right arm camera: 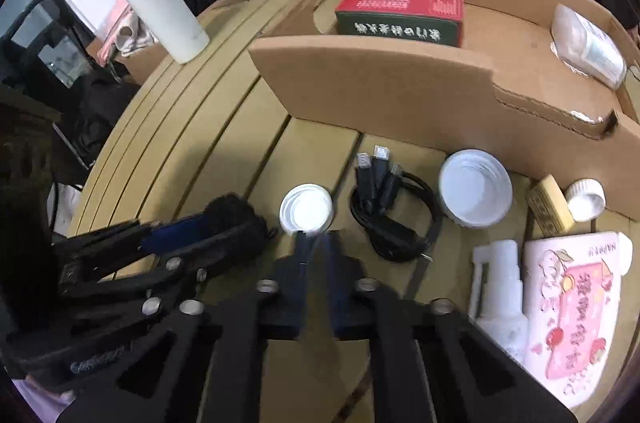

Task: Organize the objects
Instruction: 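Lift the black ball with the left gripper while the right gripper grasps a white lid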

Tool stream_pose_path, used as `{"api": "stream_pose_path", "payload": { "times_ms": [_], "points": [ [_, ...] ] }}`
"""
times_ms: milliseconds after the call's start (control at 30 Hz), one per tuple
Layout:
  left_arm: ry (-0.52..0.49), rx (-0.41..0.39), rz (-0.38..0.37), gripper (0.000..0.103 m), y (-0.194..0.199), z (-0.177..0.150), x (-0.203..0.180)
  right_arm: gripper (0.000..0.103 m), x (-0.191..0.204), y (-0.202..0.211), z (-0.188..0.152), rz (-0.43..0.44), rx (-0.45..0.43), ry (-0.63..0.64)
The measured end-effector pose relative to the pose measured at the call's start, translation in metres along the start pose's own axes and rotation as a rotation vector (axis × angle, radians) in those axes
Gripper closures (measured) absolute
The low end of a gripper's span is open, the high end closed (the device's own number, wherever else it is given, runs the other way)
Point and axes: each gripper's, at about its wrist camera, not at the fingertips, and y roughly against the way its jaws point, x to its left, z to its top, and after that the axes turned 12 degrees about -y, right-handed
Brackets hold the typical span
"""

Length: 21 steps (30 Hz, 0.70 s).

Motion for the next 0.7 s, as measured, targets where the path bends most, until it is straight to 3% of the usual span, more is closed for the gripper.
{"api": "stream_pose_path", "payload": {
  "times_ms": [233,333,467,500,533,700],
  "points": [
    [0.045,-0.061,0.078,0.074,0.050,-0.013,0.009,0.101,-0.006,0.020,0.003,0.072,-0.008,-0.068],
    [0.076,-0.079,0.091,0.074,0.063,-0.020,0.014,0.094,0.002,0.027,0.002,0.041,-0.035,-0.026],
    [0.088,-0.071,0.115,0.074,0.067,-0.023,0.017,0.073,0.017,0.015,0.003,0.090,-0.013,0.046],
    [0.092,-0.069,0.115,0.074,0.068,-0.024,0.018,0.065,0.019,0.012,0.005,0.070,-0.019,0.068],
    [0.094,-0.069,0.117,0.074,0.067,-0.025,0.020,0.063,0.021,0.010,0.004,0.045,-0.029,0.091],
    [0.108,-0.058,0.122,0.074,0.058,-0.028,0.026,0.063,0.022,-0.003,0.003,-0.038,-0.047,0.153]
  ]
}}
